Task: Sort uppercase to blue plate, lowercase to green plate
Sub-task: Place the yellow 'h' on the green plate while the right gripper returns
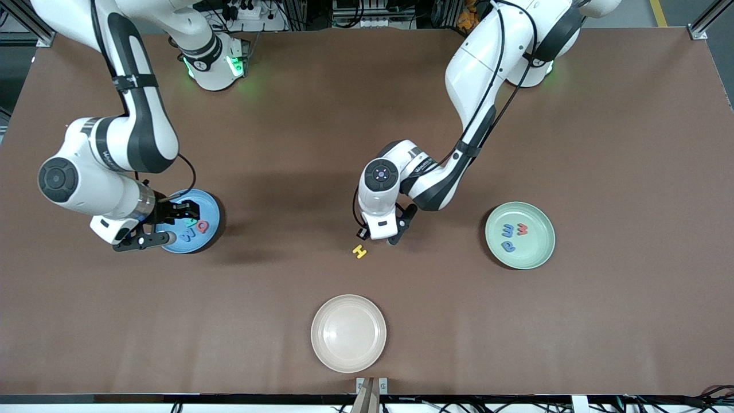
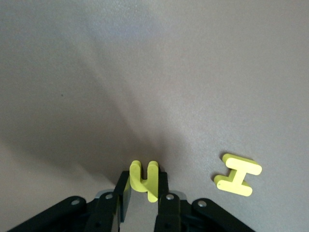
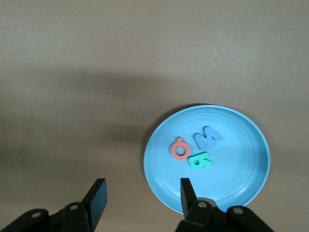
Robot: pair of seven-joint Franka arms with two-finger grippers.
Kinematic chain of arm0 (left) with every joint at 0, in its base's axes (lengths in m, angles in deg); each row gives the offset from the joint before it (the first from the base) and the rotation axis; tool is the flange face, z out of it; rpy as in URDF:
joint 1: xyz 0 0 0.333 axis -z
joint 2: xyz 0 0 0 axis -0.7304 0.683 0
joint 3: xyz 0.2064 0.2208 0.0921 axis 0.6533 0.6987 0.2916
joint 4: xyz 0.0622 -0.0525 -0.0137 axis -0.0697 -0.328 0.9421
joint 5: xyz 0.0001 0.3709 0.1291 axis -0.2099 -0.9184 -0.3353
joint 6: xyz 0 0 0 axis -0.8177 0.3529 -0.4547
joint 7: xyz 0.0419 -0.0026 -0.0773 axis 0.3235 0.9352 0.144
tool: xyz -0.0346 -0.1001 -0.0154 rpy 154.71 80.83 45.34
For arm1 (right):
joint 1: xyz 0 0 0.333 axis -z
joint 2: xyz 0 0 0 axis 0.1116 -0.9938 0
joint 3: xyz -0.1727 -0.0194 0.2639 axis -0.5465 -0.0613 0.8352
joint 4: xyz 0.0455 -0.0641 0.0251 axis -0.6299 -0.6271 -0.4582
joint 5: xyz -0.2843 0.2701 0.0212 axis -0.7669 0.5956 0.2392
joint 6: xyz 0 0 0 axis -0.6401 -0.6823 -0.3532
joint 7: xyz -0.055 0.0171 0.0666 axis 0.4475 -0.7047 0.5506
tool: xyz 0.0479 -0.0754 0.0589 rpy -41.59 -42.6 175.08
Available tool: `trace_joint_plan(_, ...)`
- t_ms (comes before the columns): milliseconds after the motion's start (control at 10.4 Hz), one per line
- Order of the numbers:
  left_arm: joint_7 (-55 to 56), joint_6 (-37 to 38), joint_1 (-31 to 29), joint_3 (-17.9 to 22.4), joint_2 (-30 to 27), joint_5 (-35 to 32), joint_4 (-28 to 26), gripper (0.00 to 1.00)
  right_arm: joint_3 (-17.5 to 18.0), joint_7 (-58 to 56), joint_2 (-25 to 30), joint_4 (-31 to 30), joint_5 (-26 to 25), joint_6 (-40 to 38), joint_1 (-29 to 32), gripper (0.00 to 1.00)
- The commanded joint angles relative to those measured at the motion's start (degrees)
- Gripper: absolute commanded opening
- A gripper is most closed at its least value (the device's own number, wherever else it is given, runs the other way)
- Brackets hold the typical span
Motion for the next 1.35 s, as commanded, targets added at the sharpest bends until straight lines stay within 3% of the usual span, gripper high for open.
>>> trace_joint_plan(0, -4.2, 5.2, -0.7, 0.8, -2.0, 0.1, -0.5, 0.00, 0.2, 10.9, 0.2, 2.0, 0.7, -0.1, -3.6, 0.71)
trace_joint_plan(289, -9.2, 11.0, -5.1, 0.7, -7.7, 0.1, -4.0, 0.00, 0.3, 23.4, -1.3, 5.3, 0.9, -0.1, -7.8, 0.71)
trace_joint_plan(481, -13.1, 11.6, -8.6, 0.6, -11.3, 0.1, -7.4, 0.00, 0.5, 25.5, -3.1, 7.3, 5.1, 0.0, -8.8, 0.71)
trace_joint_plan(770, -23.0, 11.4, -15.4, 0.5, -19.8, 0.1, -18.5, 0.00, 0.5, 34.3, -7.8, 11.2, 7.0, 4.2, -13.5, 0.71)
trace_joint_plan(1250, -34.7, 10.9, -24.9, 0.6, -22.8, -1.3, -25.2, 0.00, 2.9, 53.3, -14.9, 20.0, 8.7, 4.6, -15.2, 0.72)
